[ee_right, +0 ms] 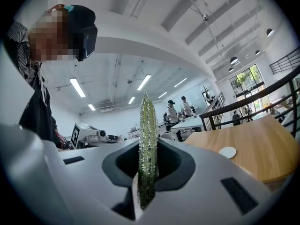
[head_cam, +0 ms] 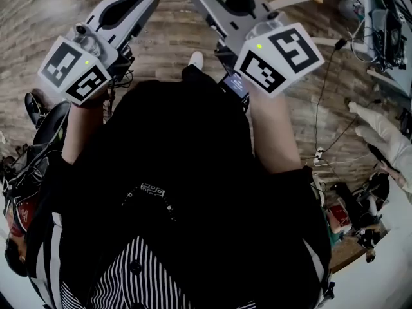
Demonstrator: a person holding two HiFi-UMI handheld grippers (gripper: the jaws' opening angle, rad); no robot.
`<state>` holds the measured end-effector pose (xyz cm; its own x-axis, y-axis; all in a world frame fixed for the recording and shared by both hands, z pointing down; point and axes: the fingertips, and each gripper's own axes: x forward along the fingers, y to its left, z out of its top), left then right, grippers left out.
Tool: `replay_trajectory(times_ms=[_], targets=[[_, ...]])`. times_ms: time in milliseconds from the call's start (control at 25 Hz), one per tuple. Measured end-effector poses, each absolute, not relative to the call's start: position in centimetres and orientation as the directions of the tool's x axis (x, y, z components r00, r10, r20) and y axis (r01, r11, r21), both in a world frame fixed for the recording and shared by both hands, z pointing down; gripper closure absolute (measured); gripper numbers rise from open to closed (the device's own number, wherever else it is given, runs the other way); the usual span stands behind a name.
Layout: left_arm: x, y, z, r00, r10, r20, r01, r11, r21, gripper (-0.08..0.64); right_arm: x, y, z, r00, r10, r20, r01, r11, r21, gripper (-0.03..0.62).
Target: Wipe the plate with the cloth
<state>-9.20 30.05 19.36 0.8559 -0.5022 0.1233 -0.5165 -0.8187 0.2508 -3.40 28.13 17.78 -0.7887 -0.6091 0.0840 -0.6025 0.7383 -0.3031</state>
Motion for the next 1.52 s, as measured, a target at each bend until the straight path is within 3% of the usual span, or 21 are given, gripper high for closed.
replay_trajectory(times_ms=[160,440,880,1520], targets=[[-4.3,26.9,19.6,0.869,-0.470,0.153,-0.494,-0.836,0.240,0.565,1.5,24.6,18.2,-0.781,-0.621,0.072,-0.607,0.725,-0.327,0.543],[-3.3,23.4,19.3,0.879,-0.451,0.159,-0.477,-0.847,0.237,0.565,3.6,22.0,19.0,-0.750,-0.658,0.072,-0.637,0.688,-0.346,0.543],[0.9,13.2,20.0,0.941,-0.330,0.067,-0.337,-0.913,0.231,0.565,7.5,13.6,18.6,-0.659,-0.744,0.113,-0.744,0.622,-0.244,0.543],[-3.4,-8.0,20.2,0.954,-0.289,0.087,-0.301,-0.913,0.275,0.565,5.3,-6.3,17.8,-0.584,-0.800,0.140,-0.801,0.540,-0.258,0.543]])
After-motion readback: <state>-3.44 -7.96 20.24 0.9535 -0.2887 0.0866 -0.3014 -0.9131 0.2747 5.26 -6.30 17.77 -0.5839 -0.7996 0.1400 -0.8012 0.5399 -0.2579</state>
